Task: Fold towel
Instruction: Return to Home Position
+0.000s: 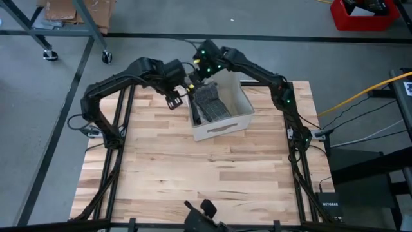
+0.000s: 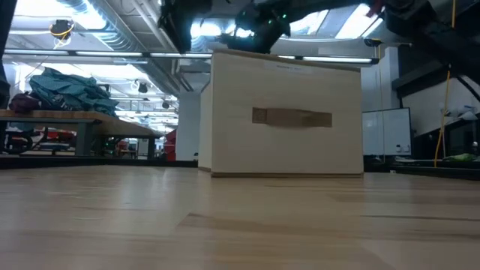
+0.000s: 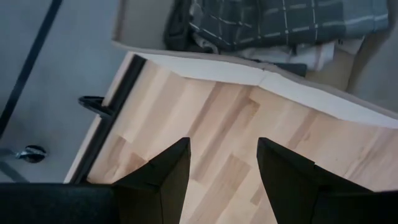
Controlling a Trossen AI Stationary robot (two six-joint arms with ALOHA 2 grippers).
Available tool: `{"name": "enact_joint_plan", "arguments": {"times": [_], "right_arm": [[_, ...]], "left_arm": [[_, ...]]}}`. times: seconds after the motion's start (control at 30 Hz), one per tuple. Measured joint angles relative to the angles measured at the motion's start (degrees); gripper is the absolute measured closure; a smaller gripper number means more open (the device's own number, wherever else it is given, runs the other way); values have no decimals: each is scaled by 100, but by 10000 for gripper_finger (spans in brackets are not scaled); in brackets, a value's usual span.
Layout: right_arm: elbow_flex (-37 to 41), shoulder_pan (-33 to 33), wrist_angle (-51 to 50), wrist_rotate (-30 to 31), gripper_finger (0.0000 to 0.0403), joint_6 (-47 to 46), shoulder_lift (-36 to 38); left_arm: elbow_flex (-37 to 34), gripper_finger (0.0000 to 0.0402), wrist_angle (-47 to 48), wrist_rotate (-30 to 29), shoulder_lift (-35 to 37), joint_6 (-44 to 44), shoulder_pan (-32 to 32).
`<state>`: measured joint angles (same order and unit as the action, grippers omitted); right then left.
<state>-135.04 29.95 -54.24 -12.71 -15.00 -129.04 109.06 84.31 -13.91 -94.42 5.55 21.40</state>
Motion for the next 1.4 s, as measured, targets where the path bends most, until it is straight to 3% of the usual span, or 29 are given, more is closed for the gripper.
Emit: {"name": "enact_joint_plan", "arguments": {"times": [0.33,0.63,0.83,0.93,1.1,1.27,1.4], "right_arm": [[20,1,-292,-503,396,-110,1067],[7,-16,-444,-644,383,-111,2225],[9,-257,-1082,-641,382,-29,2953],[9,-475,-1542,-631,382,335,3359],[9,-1041,-2021,-127,382,491,4092],[176,-1877,-2243,803,381,489,4851],[658,-2605,-2212,1644,381,330,5404]], "left_arm": [[-2,224,-152,-35,1342,-170,80],[-2,224,78,-31,2380,9,63],[-1,224,345,-24,2720,451,69],[-13,228,600,170,2788,236,69],[-280,284,553,1388,3092,-527,58],[-848,382,565,1906,3473,-600,62],[-1574,389,419,1955,3864,-574,60]]}}
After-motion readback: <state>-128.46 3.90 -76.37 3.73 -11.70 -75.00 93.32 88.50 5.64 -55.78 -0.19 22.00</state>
